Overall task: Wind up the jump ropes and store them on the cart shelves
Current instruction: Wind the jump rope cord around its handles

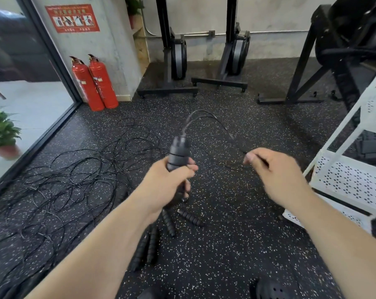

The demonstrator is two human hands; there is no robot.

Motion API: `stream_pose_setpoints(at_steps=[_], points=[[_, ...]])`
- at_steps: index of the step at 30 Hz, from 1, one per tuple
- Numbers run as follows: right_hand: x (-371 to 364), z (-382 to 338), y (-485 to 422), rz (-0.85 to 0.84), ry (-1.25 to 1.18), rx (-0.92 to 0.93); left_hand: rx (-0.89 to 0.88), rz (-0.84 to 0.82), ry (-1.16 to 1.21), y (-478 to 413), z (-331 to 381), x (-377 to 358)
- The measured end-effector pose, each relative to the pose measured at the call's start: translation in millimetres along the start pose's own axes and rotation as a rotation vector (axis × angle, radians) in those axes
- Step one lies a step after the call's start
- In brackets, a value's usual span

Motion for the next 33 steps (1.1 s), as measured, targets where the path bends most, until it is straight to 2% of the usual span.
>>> stream_pose_setpoints(at_steps=[2, 4, 7, 10, 13, 17, 22, 28, 33], points=[[-22.6, -16.9, 8.9, -0.062, 0.002, 0.048, 0.015, -0.174, 0.03, 4.3, -7.5, -25.9], [-46.0, -25.9, 17.3, -0.133, -0.004, 0.069, 0.032, -0.255, 0.096, 5.4, -16.0, -44.2], [-65.9, -27.3, 22.0, -0.187, 0.024, 0.065, 0.084, -0.203, 0.265, 2.0, -25.9, -55.0], [-65.0, -25.5, 17.9, -0.279, -0.011, 0.096, 0.094, -0.155, 0.325, -2.2, -23.7, -51.0], [-49.0, -11.9, 9.3, -0.398, 0.017, 0.077, 0.048, -0.016, 0.365, -11.3, -9.8, -21.1], [-14.0, 12.8, -1.9, -0.316, 0.034, 0.043, -0.023, 0.15, 0.424, -20.7, 2.1, 23.3], [-13.1, 3.2, -1.6, -0.089, -0.04, 0.049, 0.041, 0.074, 0.425, -16.1, -10.5, -0.1], [-57.8, -19.4, 16.8, -0.16, 0.05, 0.061, 0.139, -0.126, 0.377, 5.0, -28.8, -59.7], [-62.9, -19.8, 14.8, -0.279, 0.024, 0.073, 0.136, -0.102, 0.397, -0.1, -30.7, -56.3]])
Point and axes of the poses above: each hand's wrist, its own y-axis away from the middle knuckle, its own x-axis out of the back of the hand, z = x × y, the point moved 6 cm from there along -y, towards the middle knuckle, and after that the axes turned 1 degree about -y, right-handed, at the moved point
